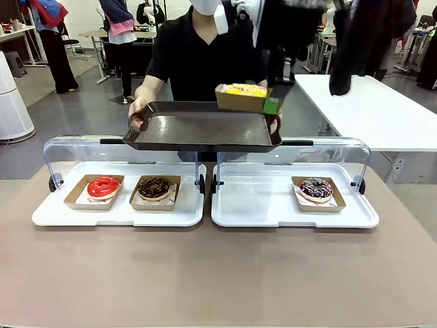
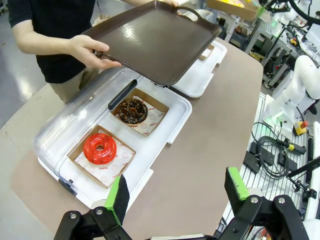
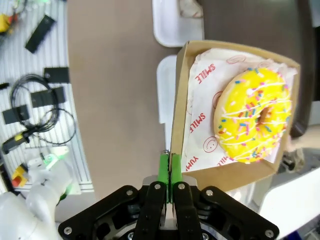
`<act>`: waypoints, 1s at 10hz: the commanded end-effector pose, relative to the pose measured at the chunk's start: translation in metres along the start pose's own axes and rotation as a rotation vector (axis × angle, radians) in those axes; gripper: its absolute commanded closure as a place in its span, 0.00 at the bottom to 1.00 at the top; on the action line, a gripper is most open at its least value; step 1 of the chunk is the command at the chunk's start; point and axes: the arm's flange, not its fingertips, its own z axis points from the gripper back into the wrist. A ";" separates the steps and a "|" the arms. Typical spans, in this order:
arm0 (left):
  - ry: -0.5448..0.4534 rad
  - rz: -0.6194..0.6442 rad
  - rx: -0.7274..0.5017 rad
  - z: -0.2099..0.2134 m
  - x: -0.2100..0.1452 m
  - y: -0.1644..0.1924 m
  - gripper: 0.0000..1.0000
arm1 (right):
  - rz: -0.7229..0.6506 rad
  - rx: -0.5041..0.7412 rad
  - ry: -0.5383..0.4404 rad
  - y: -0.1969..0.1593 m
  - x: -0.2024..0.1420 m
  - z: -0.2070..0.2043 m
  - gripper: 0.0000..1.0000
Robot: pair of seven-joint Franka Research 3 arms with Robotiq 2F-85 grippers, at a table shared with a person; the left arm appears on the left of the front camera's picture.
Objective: Provide the desired donut to the person.
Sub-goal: Place the picked Paper togo box onto the Handle tray extended by the person.
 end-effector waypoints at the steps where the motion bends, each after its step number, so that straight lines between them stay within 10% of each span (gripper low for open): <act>1: 0.006 -0.009 -0.004 0.001 -0.001 -0.001 0.00 | 0.004 -0.027 0.046 -0.040 0.030 0.001 0.98; 10: 0.006 -0.009 -0.004 0.001 -0.001 -0.001 0.00 | -0.002 0.177 0.099 -0.150 0.025 -0.085 0.98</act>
